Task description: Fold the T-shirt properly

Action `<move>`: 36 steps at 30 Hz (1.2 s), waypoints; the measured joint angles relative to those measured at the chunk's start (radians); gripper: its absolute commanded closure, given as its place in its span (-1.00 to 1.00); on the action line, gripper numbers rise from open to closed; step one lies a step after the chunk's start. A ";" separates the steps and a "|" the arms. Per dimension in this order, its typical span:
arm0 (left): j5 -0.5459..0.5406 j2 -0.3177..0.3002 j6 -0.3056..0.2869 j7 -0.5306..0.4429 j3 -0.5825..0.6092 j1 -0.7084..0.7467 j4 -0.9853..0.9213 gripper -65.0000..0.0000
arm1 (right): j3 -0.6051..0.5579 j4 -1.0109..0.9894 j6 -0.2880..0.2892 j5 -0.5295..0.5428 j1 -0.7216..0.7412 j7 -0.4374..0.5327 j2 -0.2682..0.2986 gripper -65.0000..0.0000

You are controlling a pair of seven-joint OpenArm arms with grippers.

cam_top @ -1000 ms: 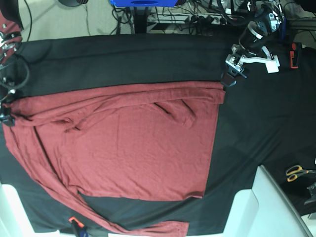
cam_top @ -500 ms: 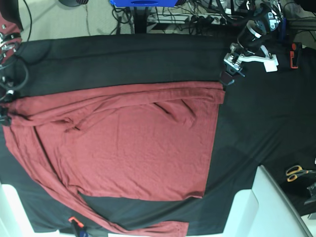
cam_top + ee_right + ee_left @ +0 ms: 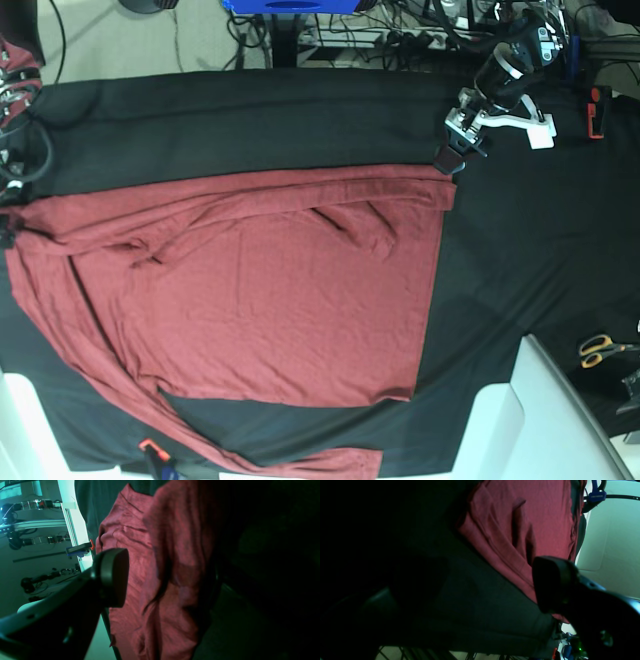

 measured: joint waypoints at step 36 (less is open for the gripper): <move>0.146 0.006 -0.003 -0.004 0.000 -0.101 -0.014 -0.97 | 0.078 0.000 -0.010 -0.007 0.000 0.027 -0.020 0.99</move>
